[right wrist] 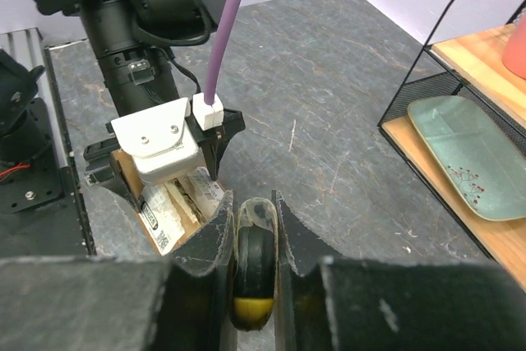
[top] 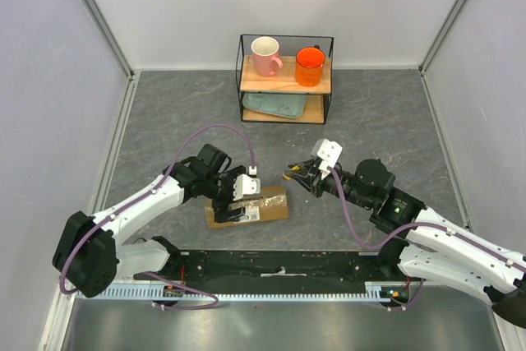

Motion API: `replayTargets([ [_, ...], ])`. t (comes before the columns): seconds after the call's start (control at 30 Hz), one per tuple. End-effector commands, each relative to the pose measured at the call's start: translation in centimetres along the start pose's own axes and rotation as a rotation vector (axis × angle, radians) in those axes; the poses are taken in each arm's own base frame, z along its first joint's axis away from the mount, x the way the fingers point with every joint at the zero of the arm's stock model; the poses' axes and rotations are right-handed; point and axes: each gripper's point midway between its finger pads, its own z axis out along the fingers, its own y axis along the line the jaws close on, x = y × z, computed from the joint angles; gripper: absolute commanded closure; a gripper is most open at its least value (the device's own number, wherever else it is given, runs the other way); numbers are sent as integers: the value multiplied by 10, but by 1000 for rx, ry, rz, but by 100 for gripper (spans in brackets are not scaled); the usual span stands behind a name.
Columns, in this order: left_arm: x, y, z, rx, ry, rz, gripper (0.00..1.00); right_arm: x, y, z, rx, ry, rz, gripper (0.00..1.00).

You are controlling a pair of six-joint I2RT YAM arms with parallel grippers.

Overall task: Unpack the express box
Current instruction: Adjust the express box at the center of the board.

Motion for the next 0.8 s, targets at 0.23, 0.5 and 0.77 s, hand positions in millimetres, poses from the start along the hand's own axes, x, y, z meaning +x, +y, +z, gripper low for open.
replayTargets([
  [0.23,-8,-50,-13,366,-13,173,11,16,36,-12,-189,37,38,100],
  [0.5,-16,-47,-17,506,37,156,12,22,52,-10,-267,-9,69,100],
  [0.77,-18,-36,-8,534,57,140,13,36,82,-2,-308,4,10,100],
])
